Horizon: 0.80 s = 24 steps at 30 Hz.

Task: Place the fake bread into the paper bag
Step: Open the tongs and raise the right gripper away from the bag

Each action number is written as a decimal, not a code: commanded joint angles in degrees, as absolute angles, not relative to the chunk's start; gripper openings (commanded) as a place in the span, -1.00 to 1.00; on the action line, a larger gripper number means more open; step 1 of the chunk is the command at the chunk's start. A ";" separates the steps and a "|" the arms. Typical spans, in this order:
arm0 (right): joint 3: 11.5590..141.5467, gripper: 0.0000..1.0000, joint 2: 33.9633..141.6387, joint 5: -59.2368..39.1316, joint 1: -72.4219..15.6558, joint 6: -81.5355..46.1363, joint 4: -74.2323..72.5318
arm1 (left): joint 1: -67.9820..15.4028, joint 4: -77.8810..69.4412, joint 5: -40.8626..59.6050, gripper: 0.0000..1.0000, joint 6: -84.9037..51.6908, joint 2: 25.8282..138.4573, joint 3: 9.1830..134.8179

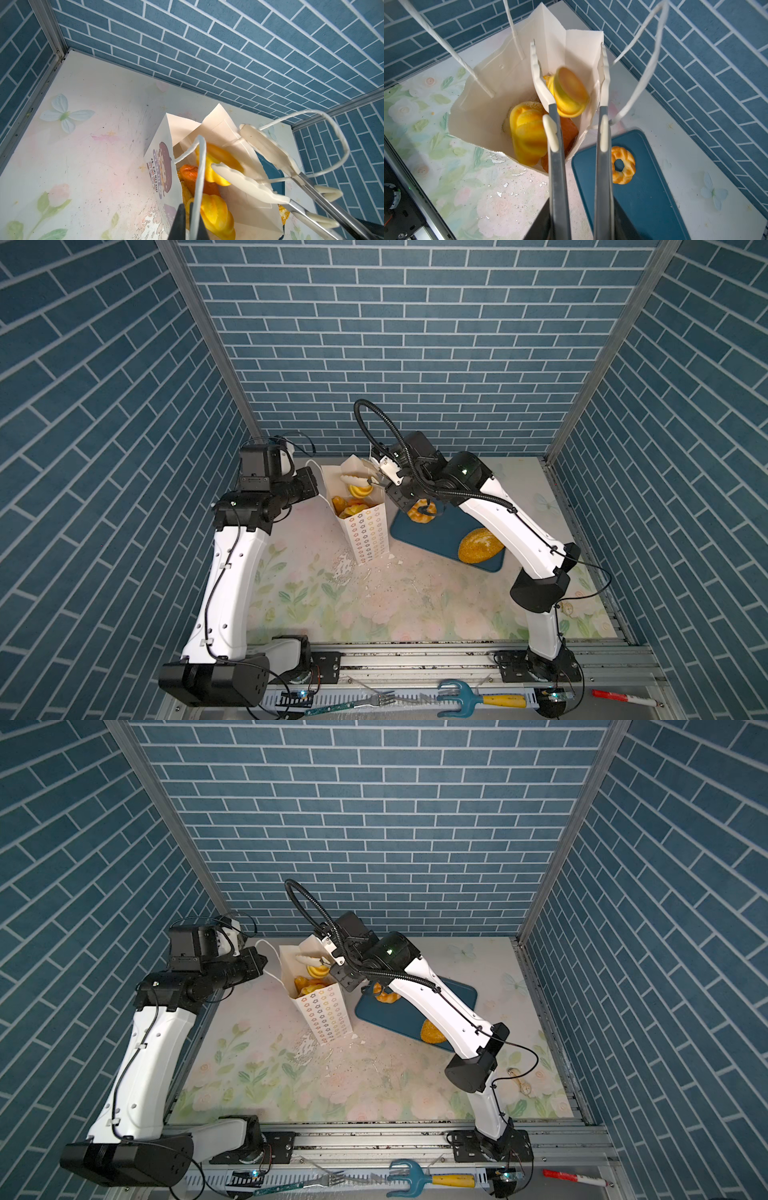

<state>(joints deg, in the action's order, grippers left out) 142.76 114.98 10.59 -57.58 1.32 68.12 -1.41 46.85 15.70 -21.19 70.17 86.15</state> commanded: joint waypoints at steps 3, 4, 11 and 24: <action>144.94 -0.18 112.04 9.55 -58.57 1.58 65.23 | -1.58 47.46 16.06 -0.82 -20.71 70.19 86.77; 144.96 -0.19 111.49 9.53 -58.77 1.67 64.76 | -1.58 47.46 16.08 -0.82 -20.74 70.15 86.81; 137.86 -0.24 103.07 10.79 -58.80 7.66 57.85 | -1.58 47.02 16.60 -0.82 -20.79 70.11 86.39; 127.66 -0.24 89.47 16.25 -51.19 8.32 54.84 | -1.56 47.03 16.79 -0.82 -20.69 70.24 86.89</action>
